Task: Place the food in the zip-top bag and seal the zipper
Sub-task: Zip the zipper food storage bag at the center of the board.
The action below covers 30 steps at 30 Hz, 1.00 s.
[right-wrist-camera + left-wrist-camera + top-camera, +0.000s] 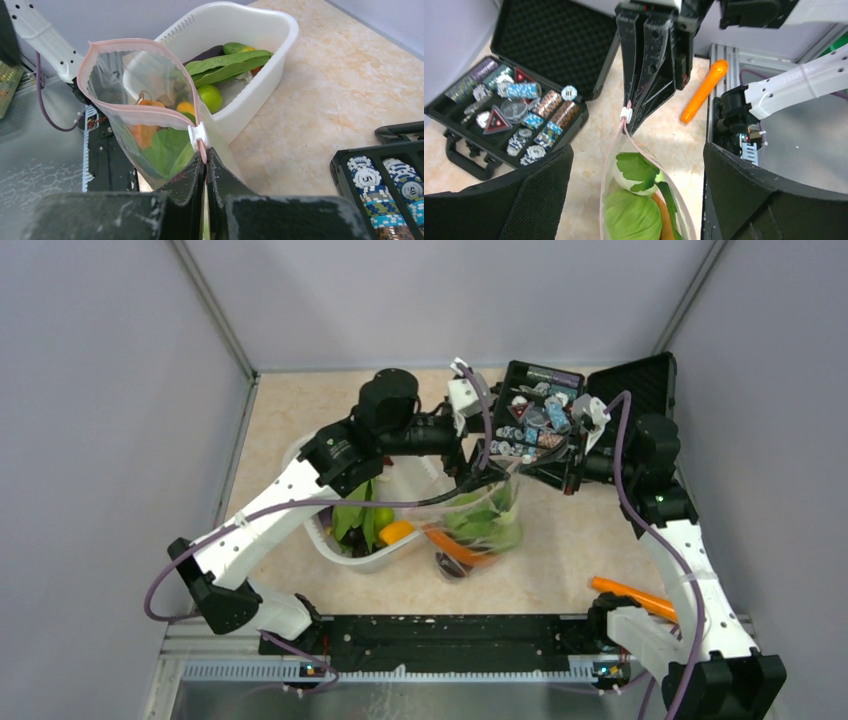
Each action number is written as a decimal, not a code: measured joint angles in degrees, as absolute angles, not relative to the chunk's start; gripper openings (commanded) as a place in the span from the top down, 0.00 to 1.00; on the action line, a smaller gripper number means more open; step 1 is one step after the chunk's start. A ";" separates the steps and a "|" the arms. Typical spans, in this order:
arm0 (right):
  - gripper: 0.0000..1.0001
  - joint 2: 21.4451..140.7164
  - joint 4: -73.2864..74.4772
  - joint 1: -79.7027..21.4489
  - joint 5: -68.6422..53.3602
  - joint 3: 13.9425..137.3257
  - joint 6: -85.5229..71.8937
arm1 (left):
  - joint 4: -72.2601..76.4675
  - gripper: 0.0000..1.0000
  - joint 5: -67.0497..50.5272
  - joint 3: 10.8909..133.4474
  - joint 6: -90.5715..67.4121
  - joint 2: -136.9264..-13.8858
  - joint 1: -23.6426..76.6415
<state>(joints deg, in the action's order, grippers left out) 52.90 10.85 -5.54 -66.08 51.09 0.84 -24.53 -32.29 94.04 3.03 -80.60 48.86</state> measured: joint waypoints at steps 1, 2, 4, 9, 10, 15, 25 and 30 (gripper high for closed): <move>1.00 52.73 10.85 -5.54 -66.00 51.11 0.84 | -25.21 0.01 -30.85 94.19 3.22 -81.23 49.56; 1.00 52.53 10.92 -5.54 -65.87 51.11 0.82 | -25.87 0.01 -29.56 94.19 3.31 -81.89 50.26; 1.00 52.18 11.16 -5.54 -65.76 51.16 0.84 | -27.35 0.01 -26.22 94.19 3.44 -83.44 51.66; 1.00 51.51 12.75 -5.54 -65.76 51.88 0.84 | -29.58 0.01 -19.84 94.19 4.75 -86.59 53.45; 1.00 51.33 13.15 -5.54 -65.80 51.88 0.86 | -29.87 0.01 -19.33 94.19 5.17 -86.87 53.54; 1.00 51.03 13.96 -5.54 -65.78 51.90 0.97 | -32.38 0.14 -18.55 96.18 8.32 -88.62 53.93; 1.00 51.00 14.70 -5.54 -65.82 52.31 1.32 | -36.69 0.73 -18.57 96.64 12.58 -88.99 54.50; 1.00 50.96 15.05 -5.54 -66.11 52.31 1.54 | -36.88 0.86 -18.72 96.55 13.08 -88.99 54.52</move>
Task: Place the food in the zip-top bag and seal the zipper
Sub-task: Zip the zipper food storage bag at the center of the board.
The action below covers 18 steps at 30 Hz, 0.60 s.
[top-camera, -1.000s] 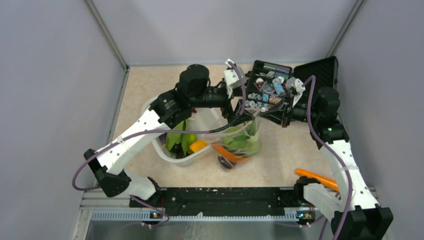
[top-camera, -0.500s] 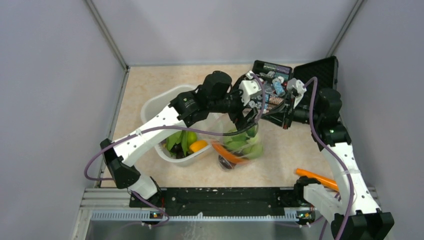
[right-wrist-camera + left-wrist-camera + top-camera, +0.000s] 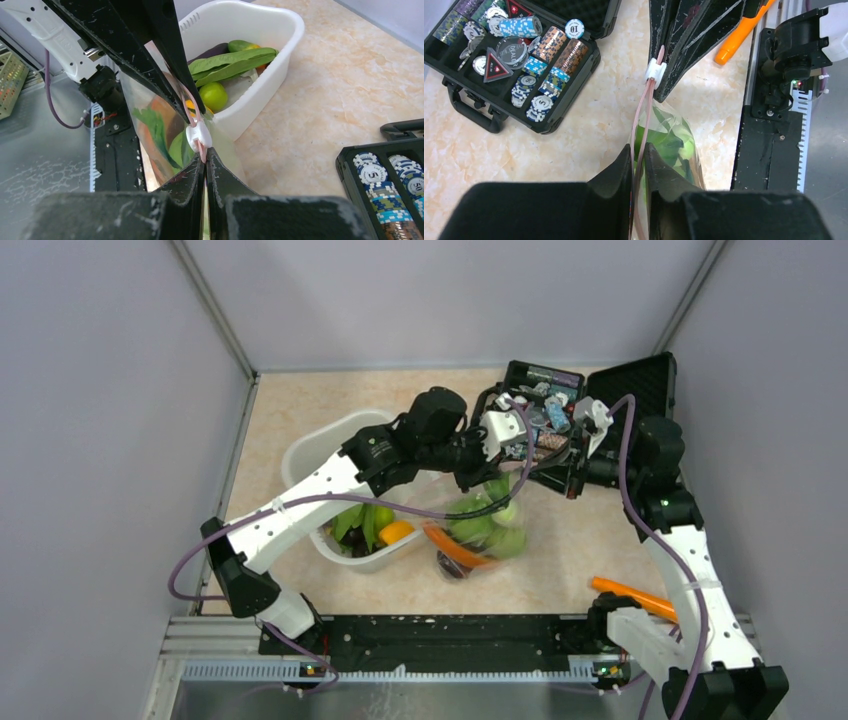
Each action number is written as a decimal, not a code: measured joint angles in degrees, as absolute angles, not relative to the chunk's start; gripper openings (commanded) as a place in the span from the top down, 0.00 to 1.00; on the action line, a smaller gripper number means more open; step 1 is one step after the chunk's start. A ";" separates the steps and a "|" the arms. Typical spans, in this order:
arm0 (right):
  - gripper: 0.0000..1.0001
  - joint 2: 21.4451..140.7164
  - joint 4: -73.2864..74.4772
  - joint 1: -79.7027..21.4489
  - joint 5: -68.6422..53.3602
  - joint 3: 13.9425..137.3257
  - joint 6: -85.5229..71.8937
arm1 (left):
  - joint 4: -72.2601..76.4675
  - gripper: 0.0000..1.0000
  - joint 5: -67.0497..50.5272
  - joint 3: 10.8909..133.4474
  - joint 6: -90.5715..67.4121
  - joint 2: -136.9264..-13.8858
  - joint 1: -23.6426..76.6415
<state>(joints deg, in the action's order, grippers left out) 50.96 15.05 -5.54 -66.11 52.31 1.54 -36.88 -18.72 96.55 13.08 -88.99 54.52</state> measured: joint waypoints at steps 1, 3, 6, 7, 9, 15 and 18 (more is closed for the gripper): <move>1.00 50.87 15.22 -5.54 -66.11 52.31 1.74 | -36.86 0.90 -18.79 96.47 13.08 -88.99 54.54; 1.00 50.57 15.70 -5.54 -66.15 52.31 1.96 | -36.51 0.96 -18.94 96.09 13.15 -88.97 54.54; 1.00 50.13 16.05 -5.54 -66.15 52.31 2.24 | -36.27 1.00 -19.64 95.81 13.19 -88.90 54.54; 0.97 50.00 16.10 -5.54 -66.15 52.31 2.37 | -36.07 1.00 -19.99 95.59 13.21 -88.73 54.54; 0.86 49.87 16.10 -5.54 -66.26 52.31 2.39 | -35.77 1.00 -20.82 94.98 13.21 -88.27 54.54; 0.79 49.15 15.42 -5.54 -67.16 52.31 2.55 | -35.55 1.00 -24.36 94.24 13.19 -87.61 54.54; 0.82 48.77 14.52 -5.54 -67.57 52.18 2.55 | -35.53 1.00 -25.52 94.21 13.19 -87.61 54.57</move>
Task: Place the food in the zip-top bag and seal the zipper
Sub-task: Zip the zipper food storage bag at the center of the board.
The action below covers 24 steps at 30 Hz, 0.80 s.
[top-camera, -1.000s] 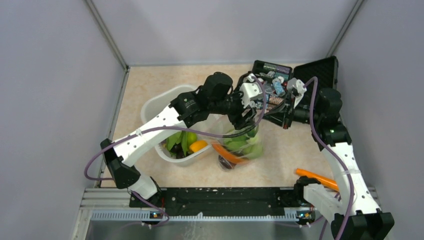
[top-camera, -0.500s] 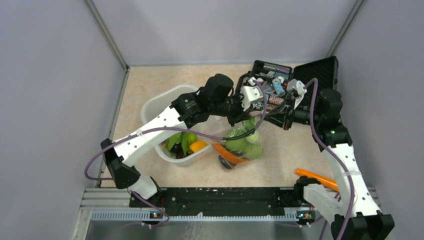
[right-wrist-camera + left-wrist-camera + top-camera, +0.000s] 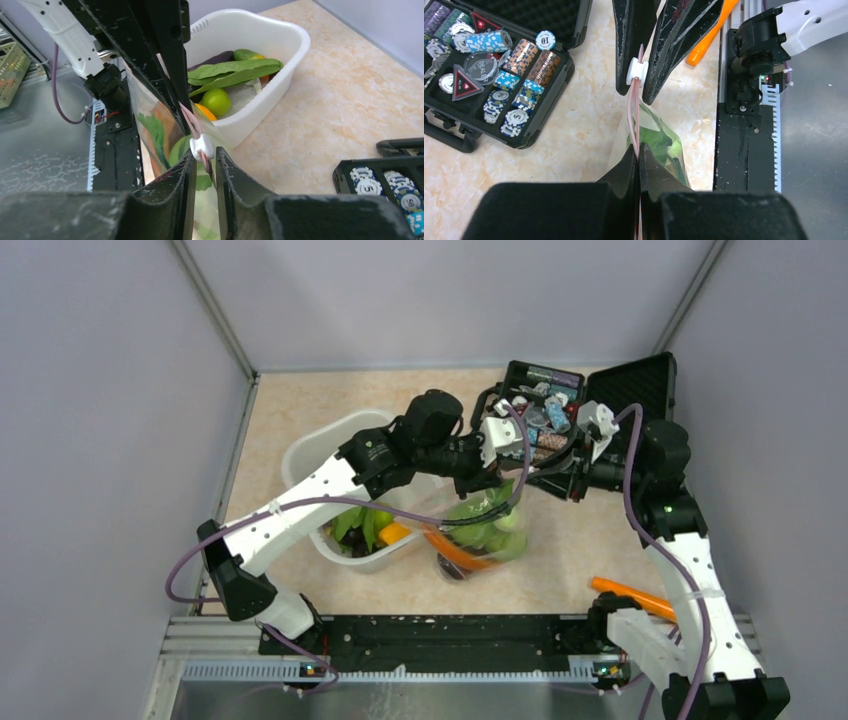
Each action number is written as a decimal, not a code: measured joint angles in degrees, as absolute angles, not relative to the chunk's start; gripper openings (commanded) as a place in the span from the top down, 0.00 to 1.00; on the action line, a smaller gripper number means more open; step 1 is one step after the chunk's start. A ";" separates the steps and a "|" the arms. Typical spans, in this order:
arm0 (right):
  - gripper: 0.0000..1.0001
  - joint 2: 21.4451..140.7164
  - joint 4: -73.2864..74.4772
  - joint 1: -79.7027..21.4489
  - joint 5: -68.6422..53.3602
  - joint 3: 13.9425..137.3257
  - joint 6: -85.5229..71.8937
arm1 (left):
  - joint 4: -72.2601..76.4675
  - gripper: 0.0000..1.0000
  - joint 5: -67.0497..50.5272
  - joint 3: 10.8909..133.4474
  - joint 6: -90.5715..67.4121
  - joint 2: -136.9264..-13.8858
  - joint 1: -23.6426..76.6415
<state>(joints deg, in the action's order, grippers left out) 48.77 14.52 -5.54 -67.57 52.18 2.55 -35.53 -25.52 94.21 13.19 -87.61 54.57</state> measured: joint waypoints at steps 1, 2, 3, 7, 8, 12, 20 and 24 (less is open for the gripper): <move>0.84 48.69 14.28 -5.54 -67.88 52.16 2.55 | -35.53 1.00 -25.80 94.21 13.19 -87.61 54.57; 0.86 48.62 14.00 -5.54 -68.47 52.16 2.52 | -35.48 1.00 -26.02 94.17 13.19 -87.61 54.54; 0.90 48.58 13.74 -5.54 -68.93 52.14 2.55 | -35.48 1.00 -26.15 94.17 13.19 -87.61 54.54; 0.87 48.53 13.67 -5.52 -70.26 52.03 3.38 | -35.53 1.00 -26.35 94.15 13.19 -87.59 54.54; 0.86 48.53 14.02 -5.52 -70.57 52.03 3.90 | -35.53 1.00 -26.35 94.11 13.19 -87.59 54.54; 0.86 48.53 15.38 -5.52 -71.02 52.05 5.87 | -35.53 1.00 -26.24 94.04 13.21 -87.59 54.54; 0.79 48.51 20.29 -5.54 -71.22 52.27 10.11 | -35.51 1.00 -25.63 94.04 13.30 -87.44 54.57; 0.83 48.51 21.04 -5.54 -71.11 52.31 10.87 | -35.57 1.00 -25.65 94.04 13.43 -87.22 54.57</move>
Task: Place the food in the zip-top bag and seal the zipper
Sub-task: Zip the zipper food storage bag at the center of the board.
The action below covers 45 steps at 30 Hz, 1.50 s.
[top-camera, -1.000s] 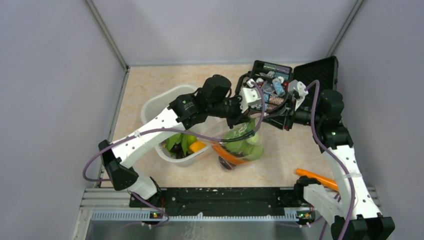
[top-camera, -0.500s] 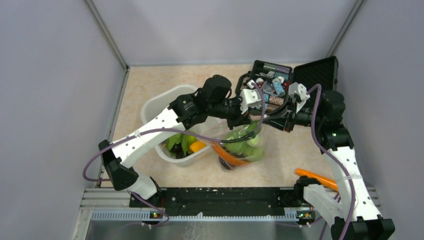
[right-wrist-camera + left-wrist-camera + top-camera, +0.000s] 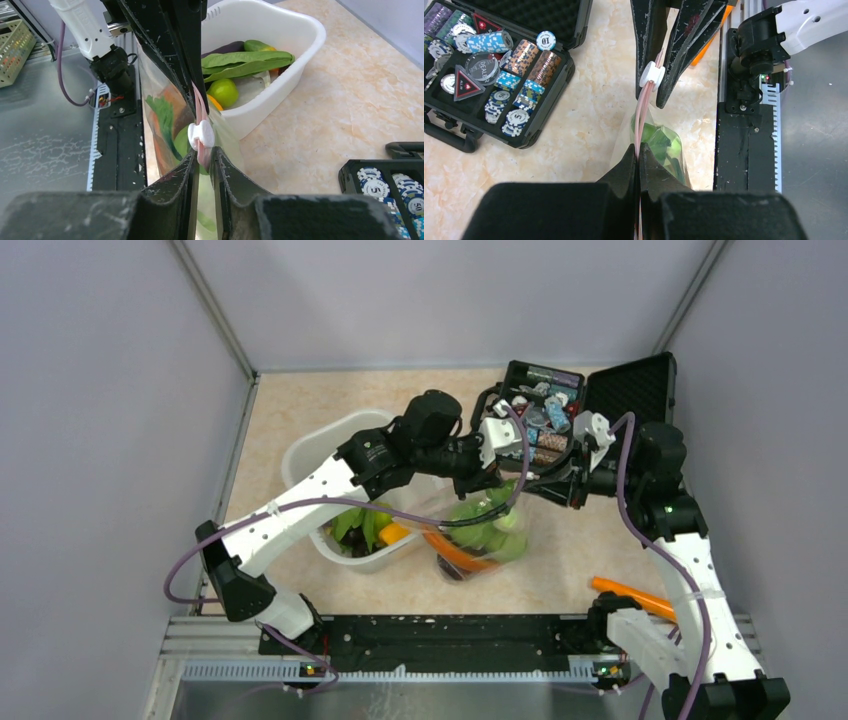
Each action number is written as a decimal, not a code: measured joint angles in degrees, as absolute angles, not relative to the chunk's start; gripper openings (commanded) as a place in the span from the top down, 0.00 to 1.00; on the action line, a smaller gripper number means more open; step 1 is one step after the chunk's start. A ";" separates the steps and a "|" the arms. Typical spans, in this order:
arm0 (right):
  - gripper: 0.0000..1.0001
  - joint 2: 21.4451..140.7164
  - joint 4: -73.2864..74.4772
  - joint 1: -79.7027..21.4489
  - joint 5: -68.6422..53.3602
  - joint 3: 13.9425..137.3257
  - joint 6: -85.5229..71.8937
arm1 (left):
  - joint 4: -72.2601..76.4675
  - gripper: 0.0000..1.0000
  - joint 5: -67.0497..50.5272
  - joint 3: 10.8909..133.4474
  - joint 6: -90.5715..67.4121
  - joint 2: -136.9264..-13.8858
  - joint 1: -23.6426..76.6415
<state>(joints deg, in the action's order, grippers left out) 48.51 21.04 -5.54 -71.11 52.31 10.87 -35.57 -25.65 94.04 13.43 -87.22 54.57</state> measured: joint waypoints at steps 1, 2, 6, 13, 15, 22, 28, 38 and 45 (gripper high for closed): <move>0.82 48.51 20.95 -5.54 -71.00 52.31 10.72 | -35.57 1.00 -25.67 94.02 13.45 -87.20 54.57; 0.82 48.51 20.78 -5.54 -70.98 52.31 10.39 | -35.57 1.00 -25.69 94.02 13.45 -87.20 54.57; 0.83 48.36 18.55 -5.54 -70.91 52.29 8.67 | -35.57 1.00 -25.96 94.02 13.43 -87.18 54.57; 1.00 47.72 15.14 -5.52 -70.91 52.25 5.78 | -35.57 1.00 -26.17 94.02 13.43 -87.00 54.57; 1.00 47.75 15.03 -5.52 -70.91 52.25 5.54 | -35.57 1.00 -26.15 94.02 13.43 -87.00 54.54; 1.00 47.79 15.03 -5.54 -70.50 52.25 5.28 | -35.31 0.73 -25.63 94.02 13.43 -86.78 54.57; 1.00 47.79 15.09 -5.54 -70.13 52.25 4.62 | -31.48 0.43 -25.23 94.02 12.34 -85.54 54.54; 1.00 47.79 15.90 -5.54 -70.15 52.25 4.49 | -28.49 0.54 -31.51 96.55 11.77 -87.44 54.57; 1.00 47.77 16.80 -5.54 -70.41 52.25 4.95 | -28.23 0.73 -35.18 98.26 12.84 -91.24 54.48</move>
<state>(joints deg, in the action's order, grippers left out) 47.77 16.80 -5.54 -70.41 52.25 4.95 -28.23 -35.18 98.26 12.84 -91.24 54.48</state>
